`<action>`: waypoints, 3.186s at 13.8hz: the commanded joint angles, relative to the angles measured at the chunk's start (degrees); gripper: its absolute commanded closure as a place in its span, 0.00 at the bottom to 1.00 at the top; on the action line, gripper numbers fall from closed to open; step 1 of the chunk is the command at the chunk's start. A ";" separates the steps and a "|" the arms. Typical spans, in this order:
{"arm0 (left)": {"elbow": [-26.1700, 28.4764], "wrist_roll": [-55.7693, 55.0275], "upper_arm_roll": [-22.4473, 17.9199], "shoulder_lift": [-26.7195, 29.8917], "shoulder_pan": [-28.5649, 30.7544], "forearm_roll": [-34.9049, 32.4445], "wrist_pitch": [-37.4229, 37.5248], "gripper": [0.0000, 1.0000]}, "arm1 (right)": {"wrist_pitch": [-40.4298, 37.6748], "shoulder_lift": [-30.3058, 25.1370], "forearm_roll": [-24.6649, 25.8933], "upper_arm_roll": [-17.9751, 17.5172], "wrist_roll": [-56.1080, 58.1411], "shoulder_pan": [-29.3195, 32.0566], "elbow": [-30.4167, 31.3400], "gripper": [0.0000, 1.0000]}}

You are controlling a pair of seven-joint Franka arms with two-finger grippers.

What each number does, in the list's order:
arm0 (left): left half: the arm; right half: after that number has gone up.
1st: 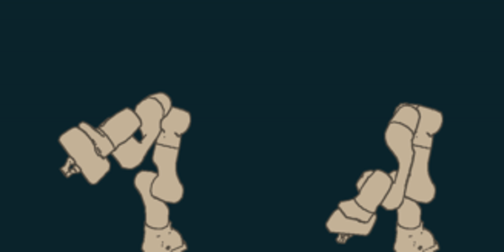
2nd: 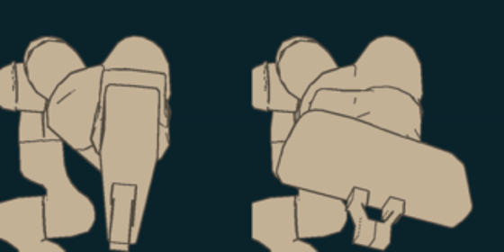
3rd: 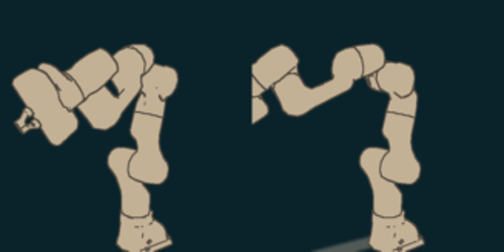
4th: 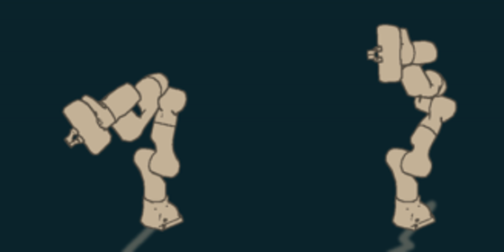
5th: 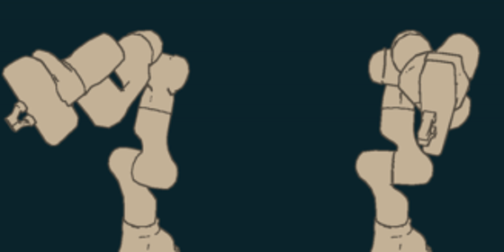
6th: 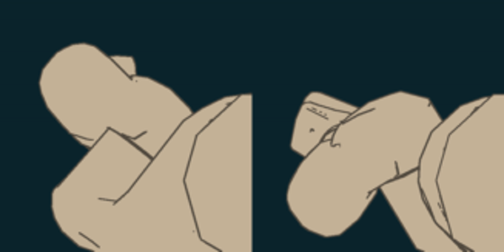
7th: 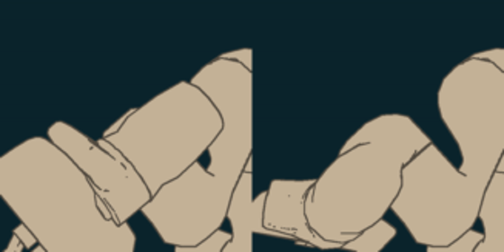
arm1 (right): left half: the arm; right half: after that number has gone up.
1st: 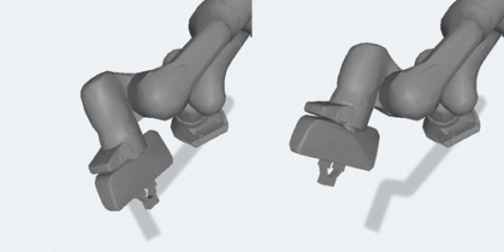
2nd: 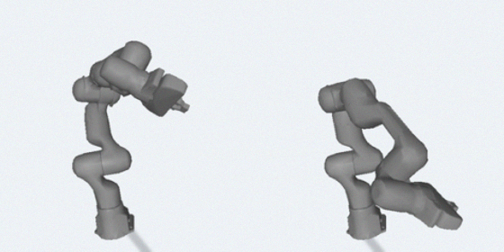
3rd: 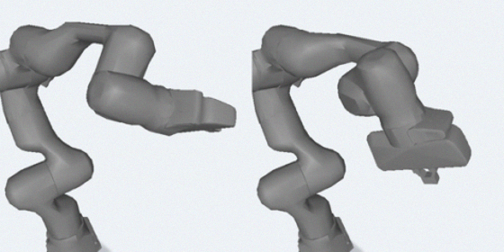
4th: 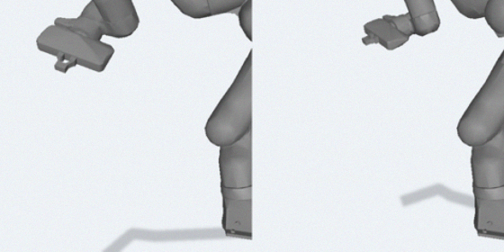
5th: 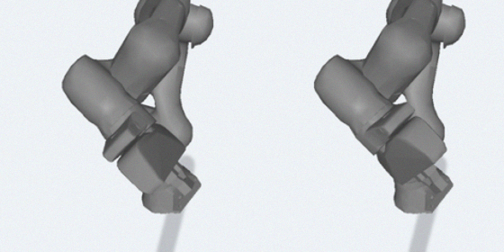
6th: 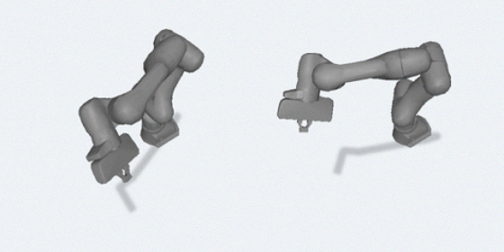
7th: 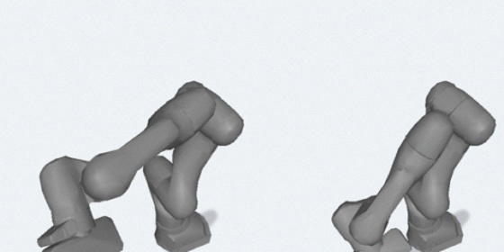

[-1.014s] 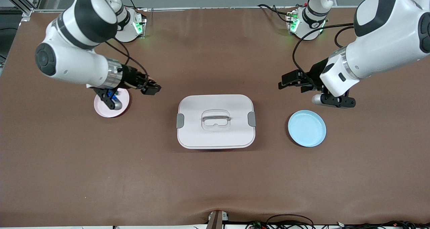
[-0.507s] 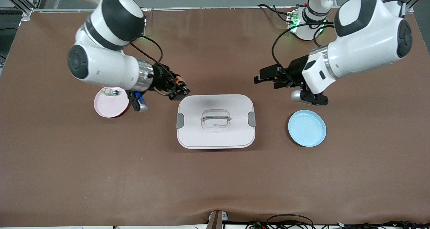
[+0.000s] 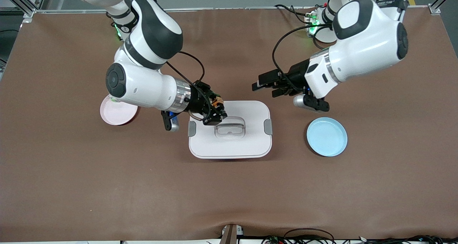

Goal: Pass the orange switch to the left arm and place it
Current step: 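Close the left gripper on the switch while the right gripper holds it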

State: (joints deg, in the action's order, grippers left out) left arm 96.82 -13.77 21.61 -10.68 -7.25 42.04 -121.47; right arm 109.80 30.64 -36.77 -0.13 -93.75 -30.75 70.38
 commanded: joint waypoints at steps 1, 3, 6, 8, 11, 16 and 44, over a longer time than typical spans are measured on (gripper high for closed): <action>1.36 1.55 1.24 -1.18 0.31 1.55 -3.77 0.00 | 1.38 1.44 -0.94 0.66 -3.89 -1.85 -2.70 1.00; 1.36 1.55 1.24 -2.50 -1.00 2.87 -7.01 0.00 | 1.47 2.58 -0.94 0.66 -6.35 -2.29 -4.54 1.00; 0.83 1.55 1.24 -3.82 -1.71 2.87 -8.43 0.00 | 1.56 4.77 -0.94 0.66 -9.61 -3.61 -7.88 1.00; 0.65 1.55 1.24 -4.08 -2.41 2.87 -9.57 0.00 | 4.18 4.78 -0.94 0.66 -11.18 -4.32 -8.07 1.00; 0.48 1.64 1.25 -4.70 -2.59 2.61 -9.93 0.00 | 6.13 5.39 -0.94 0.57 -12.34 -5.02 -8.50 1.00; -0.67 4.35 1.24 -6.02 -2.68 2.08 -10.80 0.00 | 7.00 5.66 -0.94 0.22 -15.05 -4.93 -9.38 1.00; -0.40 4.45 1.16 -6.63 -3.03 2.08 -13.09 1.00 | 11.58 7.94 -0.94 -1.36 -21.66 -4.76 -11.49 0.70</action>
State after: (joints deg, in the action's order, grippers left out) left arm 96.58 -9.79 22.59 -17.01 -10.48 43.45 -134.00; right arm 121.22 37.24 -37.07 -1.41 -114.53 -35.51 61.19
